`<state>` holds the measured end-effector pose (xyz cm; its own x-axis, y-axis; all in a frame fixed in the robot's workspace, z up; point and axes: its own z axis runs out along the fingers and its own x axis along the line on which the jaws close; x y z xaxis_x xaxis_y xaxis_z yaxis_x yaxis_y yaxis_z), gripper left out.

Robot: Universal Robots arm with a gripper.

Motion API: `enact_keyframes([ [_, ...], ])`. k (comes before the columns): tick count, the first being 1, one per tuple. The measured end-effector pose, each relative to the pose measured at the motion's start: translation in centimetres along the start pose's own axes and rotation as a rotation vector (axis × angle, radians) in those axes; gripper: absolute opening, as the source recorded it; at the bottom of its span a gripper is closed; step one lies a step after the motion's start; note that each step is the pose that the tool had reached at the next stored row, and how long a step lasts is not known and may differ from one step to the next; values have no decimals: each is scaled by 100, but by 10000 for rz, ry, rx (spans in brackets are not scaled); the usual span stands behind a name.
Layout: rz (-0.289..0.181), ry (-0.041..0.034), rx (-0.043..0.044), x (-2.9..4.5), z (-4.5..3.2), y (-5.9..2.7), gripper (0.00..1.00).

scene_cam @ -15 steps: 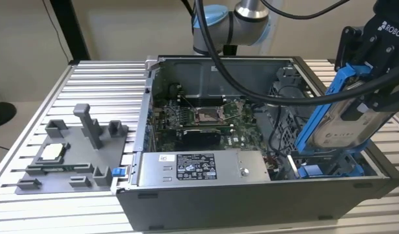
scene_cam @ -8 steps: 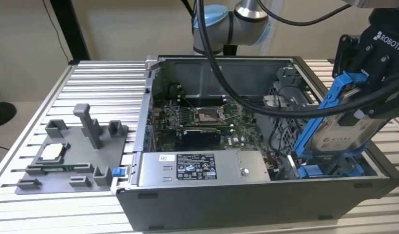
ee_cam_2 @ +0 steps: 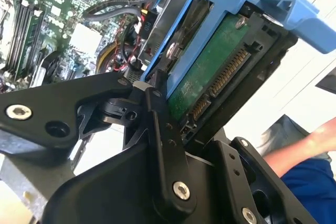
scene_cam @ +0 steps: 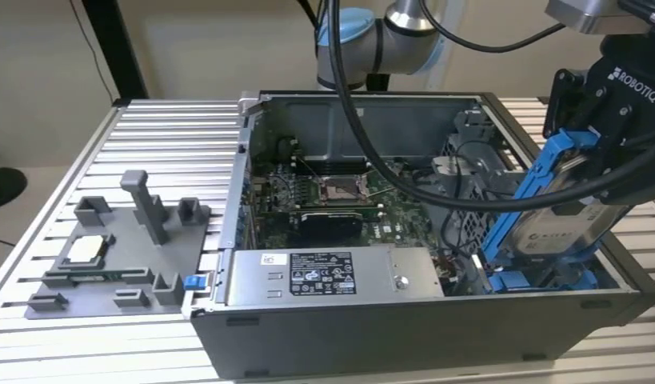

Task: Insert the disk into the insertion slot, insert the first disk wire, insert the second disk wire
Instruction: 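Insert the disk into the insertion slot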

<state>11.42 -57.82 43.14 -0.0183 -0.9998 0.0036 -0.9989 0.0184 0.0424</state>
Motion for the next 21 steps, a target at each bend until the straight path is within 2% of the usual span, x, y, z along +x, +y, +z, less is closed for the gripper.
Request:
enact_keyframes([
  [5, -2, -4, 0, 0, 7, -1, 0],
  [10, -2, -3, 0, 0, 64, -7, 0],
  [16, -2, -4, 0, -2, 94, -51, 0],
  [21, -1, -2, 0, -28, 138, -64, 0],
])
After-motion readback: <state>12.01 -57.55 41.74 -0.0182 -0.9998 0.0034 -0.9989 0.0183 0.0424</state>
